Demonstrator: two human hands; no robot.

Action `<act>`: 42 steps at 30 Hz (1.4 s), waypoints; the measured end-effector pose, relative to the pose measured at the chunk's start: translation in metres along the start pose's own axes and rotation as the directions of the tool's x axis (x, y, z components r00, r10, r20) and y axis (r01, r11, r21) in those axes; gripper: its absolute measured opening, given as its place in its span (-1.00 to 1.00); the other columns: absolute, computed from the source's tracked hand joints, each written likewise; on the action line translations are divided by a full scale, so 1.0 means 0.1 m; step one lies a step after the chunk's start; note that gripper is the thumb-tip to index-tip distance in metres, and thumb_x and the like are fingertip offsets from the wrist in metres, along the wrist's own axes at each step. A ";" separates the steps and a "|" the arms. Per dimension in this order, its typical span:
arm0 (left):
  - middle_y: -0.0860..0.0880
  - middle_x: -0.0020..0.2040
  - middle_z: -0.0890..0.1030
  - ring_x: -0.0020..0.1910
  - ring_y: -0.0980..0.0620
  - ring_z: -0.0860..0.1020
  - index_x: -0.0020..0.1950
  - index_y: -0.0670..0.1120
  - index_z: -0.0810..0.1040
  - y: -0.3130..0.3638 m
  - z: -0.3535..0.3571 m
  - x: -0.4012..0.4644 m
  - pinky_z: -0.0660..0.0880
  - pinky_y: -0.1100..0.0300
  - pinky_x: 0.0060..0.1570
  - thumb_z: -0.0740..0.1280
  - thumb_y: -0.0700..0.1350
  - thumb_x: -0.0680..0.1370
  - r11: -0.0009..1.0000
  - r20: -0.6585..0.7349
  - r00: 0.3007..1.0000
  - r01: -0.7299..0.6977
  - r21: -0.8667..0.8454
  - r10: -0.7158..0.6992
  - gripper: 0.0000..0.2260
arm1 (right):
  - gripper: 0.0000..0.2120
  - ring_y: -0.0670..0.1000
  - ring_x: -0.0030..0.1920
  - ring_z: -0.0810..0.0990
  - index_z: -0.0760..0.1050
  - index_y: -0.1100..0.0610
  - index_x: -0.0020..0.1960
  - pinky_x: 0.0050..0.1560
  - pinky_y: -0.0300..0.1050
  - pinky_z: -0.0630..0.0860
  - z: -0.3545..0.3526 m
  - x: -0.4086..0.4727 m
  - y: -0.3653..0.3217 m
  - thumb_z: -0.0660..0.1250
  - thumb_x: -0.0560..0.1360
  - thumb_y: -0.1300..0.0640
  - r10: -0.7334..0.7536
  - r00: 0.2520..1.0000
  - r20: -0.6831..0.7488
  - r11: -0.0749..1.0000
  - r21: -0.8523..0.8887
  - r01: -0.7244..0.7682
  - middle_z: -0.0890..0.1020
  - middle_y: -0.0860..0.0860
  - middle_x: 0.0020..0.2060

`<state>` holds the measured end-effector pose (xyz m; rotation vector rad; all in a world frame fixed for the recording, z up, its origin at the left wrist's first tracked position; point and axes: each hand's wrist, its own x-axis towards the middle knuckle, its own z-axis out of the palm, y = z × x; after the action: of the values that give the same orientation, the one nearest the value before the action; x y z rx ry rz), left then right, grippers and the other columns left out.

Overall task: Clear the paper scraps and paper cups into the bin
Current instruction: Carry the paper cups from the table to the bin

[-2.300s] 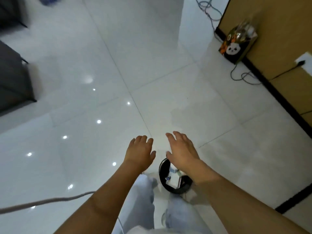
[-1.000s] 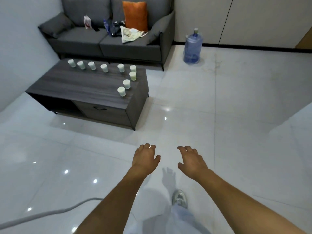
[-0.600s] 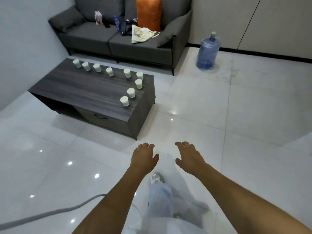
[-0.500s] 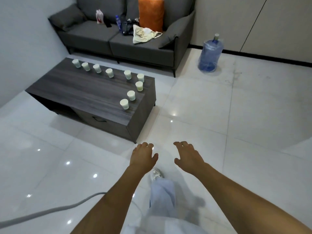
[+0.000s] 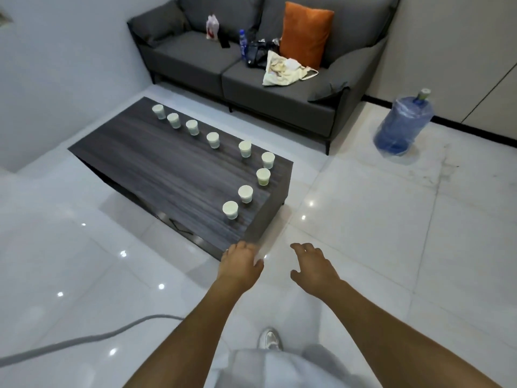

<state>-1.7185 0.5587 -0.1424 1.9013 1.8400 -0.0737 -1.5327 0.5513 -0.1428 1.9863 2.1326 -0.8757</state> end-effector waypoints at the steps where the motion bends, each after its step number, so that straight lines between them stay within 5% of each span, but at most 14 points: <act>1: -0.07 0.32 0.44 0.30 -0.08 0.39 0.39 -0.05 0.37 -0.02 -0.04 0.10 0.36 0.03 0.32 0.20 0.09 0.59 1.000 0.008 1.000 0.013 -0.002 -0.013 -0.59 | -0.41 0.11 0.33 0.34 0.13 0.03 0.50 0.20 -0.04 0.43 -0.05 0.13 -0.01 0.26 0.53 0.06 -0.005 1.000 0.011 1.000 -0.003 0.005 0.32 0.07 0.39; 15: -0.07 0.29 0.45 0.29 -0.09 0.38 0.37 -0.02 0.37 -0.31 -0.51 2.02 0.36 0.03 0.30 0.20 0.09 0.57 0.930 0.092 0.935 0.351 -0.108 -0.342 -0.60 | -0.46 0.10 0.34 0.35 0.19 0.02 0.46 0.31 -0.02 0.40 -0.81 2.45 -0.19 0.30 0.54 0.06 -0.133 0.974 0.182 0.986 -0.071 0.148 0.34 0.04 0.39; 25: -0.10 0.28 0.46 0.26 -0.11 0.41 0.34 -0.09 0.42 -0.40 -0.74 3.05 0.40 0.02 0.25 0.21 0.02 0.57 0.794 0.176 0.835 0.550 -0.258 -0.521 -0.62 | -0.43 0.15 0.34 0.33 0.16 0.08 0.47 0.31 0.02 0.37 -1.26 3.87 -0.51 0.29 0.53 0.09 -0.243 0.870 0.429 0.910 -0.210 0.358 0.33 0.11 0.36; 32: -0.12 0.31 0.43 0.25 -0.14 0.41 0.38 -0.08 0.40 -0.69 -0.37 3.40 0.38 0.04 0.23 0.23 0.02 0.54 0.697 0.307 0.749 0.661 -0.279 -0.587 -0.58 | -0.48 0.16 0.32 0.34 0.20 0.09 0.43 0.27 0.04 0.39 -0.94 4.47 -0.58 0.29 0.53 0.11 -0.225 0.824 0.520 0.895 -0.224 0.386 0.35 0.12 0.32; 38: -0.10 0.26 0.50 0.23 -0.11 0.45 0.34 -0.10 0.43 -1.10 0.13 3.80 0.38 0.04 0.26 0.28 0.00 0.55 0.649 0.140 0.737 0.656 -0.386 -0.661 -0.62 | -0.40 0.18 0.34 0.31 0.16 0.07 0.49 0.32 0.04 0.34 -0.32 4.99 -0.60 0.28 0.51 0.12 -0.257 0.815 0.520 0.881 -0.222 0.419 0.34 0.11 0.35; 42: -0.09 0.41 0.37 0.40 -0.12 0.29 0.42 -0.05 0.34 -1.33 0.61 4.03 0.21 -0.02 0.44 0.30 0.07 0.54 0.703 0.158 0.770 0.631 -0.328 -0.618 -0.52 | -0.32 0.18 0.41 0.23 0.08 0.02 0.52 0.40 0.07 0.26 0.26 5.31 -0.57 0.33 0.49 0.05 -0.274 0.835 0.478 0.872 -0.242 0.425 0.26 0.10 0.43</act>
<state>-1.7908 0.9047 -0.3848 0.9518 2.2149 0.0095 -1.6710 1.0094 -0.3807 1.1189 2.2199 -0.8219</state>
